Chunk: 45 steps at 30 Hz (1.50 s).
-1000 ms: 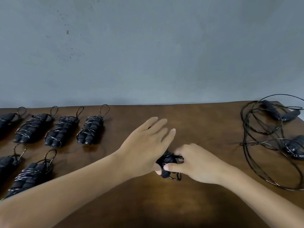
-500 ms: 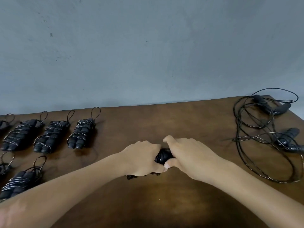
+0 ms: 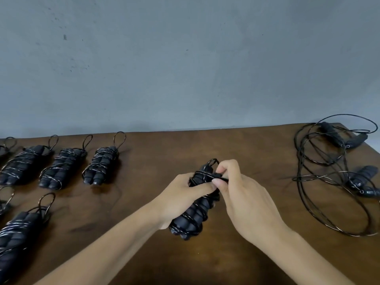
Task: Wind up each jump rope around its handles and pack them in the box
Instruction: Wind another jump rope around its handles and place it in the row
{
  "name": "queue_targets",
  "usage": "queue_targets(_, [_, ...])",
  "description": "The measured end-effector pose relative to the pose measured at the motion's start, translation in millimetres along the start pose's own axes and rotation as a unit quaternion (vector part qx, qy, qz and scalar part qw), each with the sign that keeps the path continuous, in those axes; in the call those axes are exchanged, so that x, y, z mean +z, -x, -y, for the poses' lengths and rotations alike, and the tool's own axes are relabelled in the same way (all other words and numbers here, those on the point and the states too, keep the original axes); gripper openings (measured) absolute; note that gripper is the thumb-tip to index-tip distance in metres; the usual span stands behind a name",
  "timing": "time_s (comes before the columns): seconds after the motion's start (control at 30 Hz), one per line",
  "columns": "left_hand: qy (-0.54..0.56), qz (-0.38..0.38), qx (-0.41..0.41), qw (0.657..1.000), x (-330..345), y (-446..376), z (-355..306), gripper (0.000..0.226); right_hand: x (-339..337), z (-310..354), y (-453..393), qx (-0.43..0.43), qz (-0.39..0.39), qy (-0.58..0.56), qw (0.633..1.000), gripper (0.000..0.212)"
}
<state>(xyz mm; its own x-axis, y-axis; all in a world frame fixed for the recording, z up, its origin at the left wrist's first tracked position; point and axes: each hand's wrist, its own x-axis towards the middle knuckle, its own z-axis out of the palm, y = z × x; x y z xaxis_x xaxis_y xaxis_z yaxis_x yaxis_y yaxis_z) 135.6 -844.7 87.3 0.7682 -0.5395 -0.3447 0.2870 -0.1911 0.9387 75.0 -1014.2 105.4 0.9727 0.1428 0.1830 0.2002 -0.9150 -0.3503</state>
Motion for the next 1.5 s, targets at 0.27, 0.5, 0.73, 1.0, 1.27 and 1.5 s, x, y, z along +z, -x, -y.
queue_targets(0.27, [0.138, 0.049, 0.022, 0.989, 1, -3, 8, 0.029, 8, -13, -8, 0.135, 0.003, -0.203, 0.970, 0.043])
queue_targets(0.5, [0.191, 0.026, 0.044, 0.980, 6, -9, 9, 0.033, 5, -13, -15, 0.123, 0.014, -0.322, 0.939, 0.021])
queue_targets(0.73, [0.129, -0.142, 0.131, 0.973, 23, -21, 9, 0.019, 27, -4, -12, 0.257, -0.054, -0.252, 0.931, 0.073])
queue_targets(1.0, [-0.002, -0.215, 0.190, 0.958, 33, -30, 16, 0.022, 28, -23, -11, 0.405, -0.077, -0.447, 0.794, 0.063])
queue_targets(1.27, [-0.089, -0.175, 0.183, 0.963, 54, -32, 14, 0.023, 0, -59, -9, 0.406, -0.049, -0.546, 0.731, 0.043])
queue_targets(1.5, [-0.199, -0.221, 0.129, 0.946, 93, -39, 13, 0.049, -12, -84, 4, 0.322, -0.148, -0.396, 0.847, 0.021])
